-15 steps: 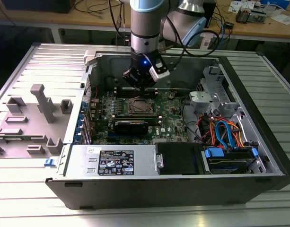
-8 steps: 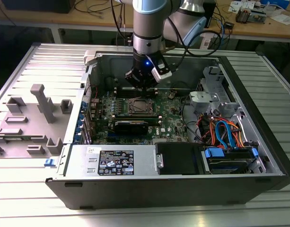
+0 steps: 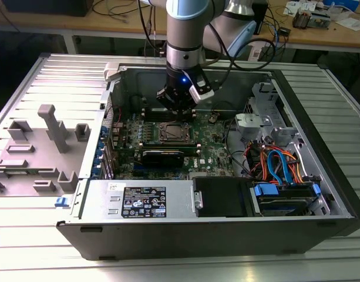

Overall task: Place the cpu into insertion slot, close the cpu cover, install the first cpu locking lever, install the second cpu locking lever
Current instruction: 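Install the first cpu locking lever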

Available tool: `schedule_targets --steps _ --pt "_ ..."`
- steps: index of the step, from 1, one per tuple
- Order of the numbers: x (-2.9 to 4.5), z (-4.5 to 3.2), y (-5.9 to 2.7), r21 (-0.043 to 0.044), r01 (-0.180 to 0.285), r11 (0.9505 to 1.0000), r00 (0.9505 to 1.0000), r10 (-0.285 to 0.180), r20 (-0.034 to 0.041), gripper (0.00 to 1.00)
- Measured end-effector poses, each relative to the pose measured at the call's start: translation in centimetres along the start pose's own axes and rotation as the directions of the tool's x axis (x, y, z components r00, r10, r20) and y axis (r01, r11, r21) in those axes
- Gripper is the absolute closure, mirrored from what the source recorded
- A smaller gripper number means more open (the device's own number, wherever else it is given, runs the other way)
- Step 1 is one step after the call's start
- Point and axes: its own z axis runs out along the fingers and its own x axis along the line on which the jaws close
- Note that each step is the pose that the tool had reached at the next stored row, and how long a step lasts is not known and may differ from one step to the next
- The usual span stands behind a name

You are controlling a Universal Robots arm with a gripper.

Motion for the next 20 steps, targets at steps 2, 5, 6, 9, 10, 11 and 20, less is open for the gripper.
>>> schedule_targets --steps 2,5,6,9,10,11,20 --pt "-0.06 0.11 -0.01 0.0001 0.000 1.0000 1.0000 0.000 -0.0002 0.89" --pt "-0.14 0.27 -0.01 0.0000 0.000 1.0000 1.0000 0.000 0.0001 0.89" --pt "-0.14 0.28 -0.01 0.0002 0.000 1.0000 1.0000 0.000 -0.0001 0.89" --pt "-0.15 0.35 -0.01 -0.0005 0.000 1.0000 1.0000 0.000 0.0002 0.89" --pt "-0.15 0.36 -0.01 -0.0019 0.000 1.0000 1.0000 0.000 0.0002 0.89" --pt "-0.15 0.39 -0.01 -0.0031 0.000 1.0000 1.0000 0.000 0.0005 0.89" --pt "-0.15 0.07 0.00 -0.0033 0.000 1.0000 1.0000 0.000 0.0006 0.89"
